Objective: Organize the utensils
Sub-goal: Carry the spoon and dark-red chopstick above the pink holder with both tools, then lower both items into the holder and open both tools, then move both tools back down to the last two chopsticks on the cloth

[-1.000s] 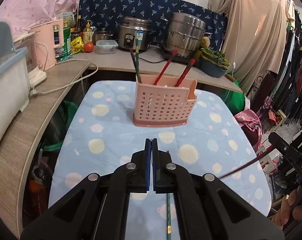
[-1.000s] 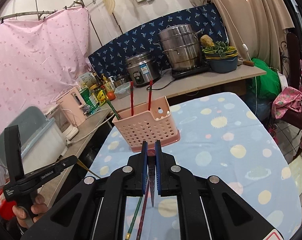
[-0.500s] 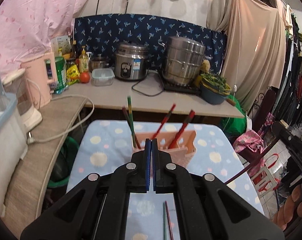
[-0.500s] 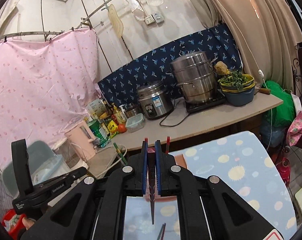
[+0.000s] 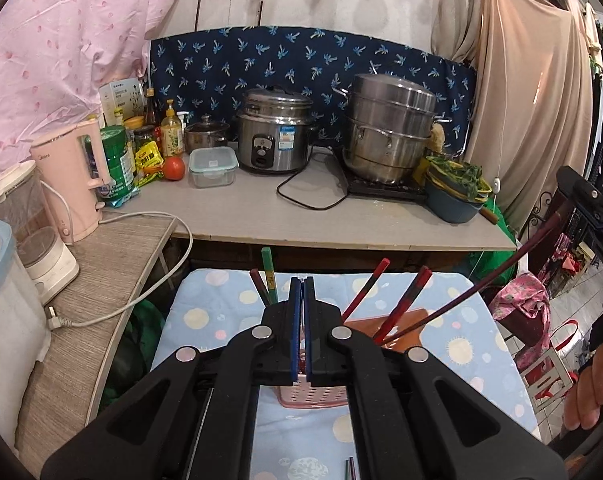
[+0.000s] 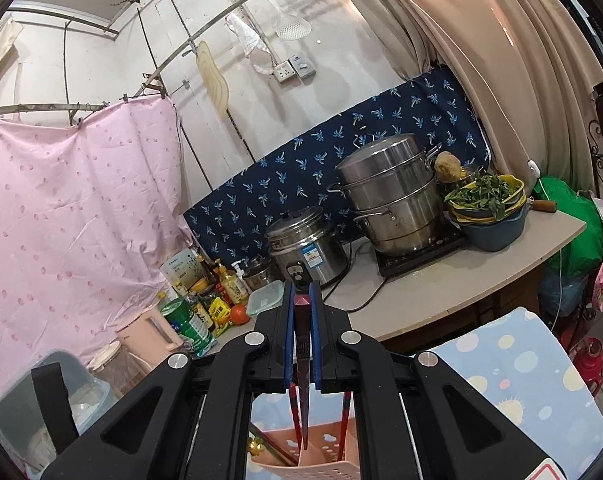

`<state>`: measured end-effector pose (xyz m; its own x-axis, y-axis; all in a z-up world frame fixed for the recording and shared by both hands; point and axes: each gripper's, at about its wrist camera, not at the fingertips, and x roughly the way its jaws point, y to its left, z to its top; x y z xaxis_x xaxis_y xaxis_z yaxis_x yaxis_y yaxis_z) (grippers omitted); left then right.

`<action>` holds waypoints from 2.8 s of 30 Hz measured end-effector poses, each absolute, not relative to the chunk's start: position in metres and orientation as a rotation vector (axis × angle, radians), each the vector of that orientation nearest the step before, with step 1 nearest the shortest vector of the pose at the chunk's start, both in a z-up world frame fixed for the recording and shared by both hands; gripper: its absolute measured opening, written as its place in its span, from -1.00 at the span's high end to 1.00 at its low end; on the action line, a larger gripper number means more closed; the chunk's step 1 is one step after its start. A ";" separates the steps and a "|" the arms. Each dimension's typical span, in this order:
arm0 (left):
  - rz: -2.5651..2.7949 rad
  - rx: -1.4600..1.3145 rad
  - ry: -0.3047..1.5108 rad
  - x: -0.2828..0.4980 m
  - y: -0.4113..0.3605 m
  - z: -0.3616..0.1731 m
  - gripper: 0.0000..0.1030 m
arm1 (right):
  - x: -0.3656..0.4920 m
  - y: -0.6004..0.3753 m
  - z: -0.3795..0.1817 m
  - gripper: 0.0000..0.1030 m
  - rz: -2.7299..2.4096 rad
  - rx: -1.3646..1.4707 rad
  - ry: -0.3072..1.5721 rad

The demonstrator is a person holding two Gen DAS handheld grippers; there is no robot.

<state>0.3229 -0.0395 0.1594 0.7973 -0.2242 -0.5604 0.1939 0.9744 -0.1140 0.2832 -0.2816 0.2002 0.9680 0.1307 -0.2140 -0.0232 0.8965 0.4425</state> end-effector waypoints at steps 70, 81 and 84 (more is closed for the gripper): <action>-0.181 -0.029 0.732 0.188 -0.028 0.063 0.11 | 0.122 -0.220 0.048 0.35 0.130 0.230 0.632; -0.167 -0.022 0.850 0.133 -0.015 0.003 0.11 | 0.047 -0.184 -0.020 0.35 0.139 0.142 0.773; -0.162 -0.034 0.886 0.124 -0.012 -0.012 0.11 | 0.033 -0.175 -0.034 0.35 0.148 0.125 0.799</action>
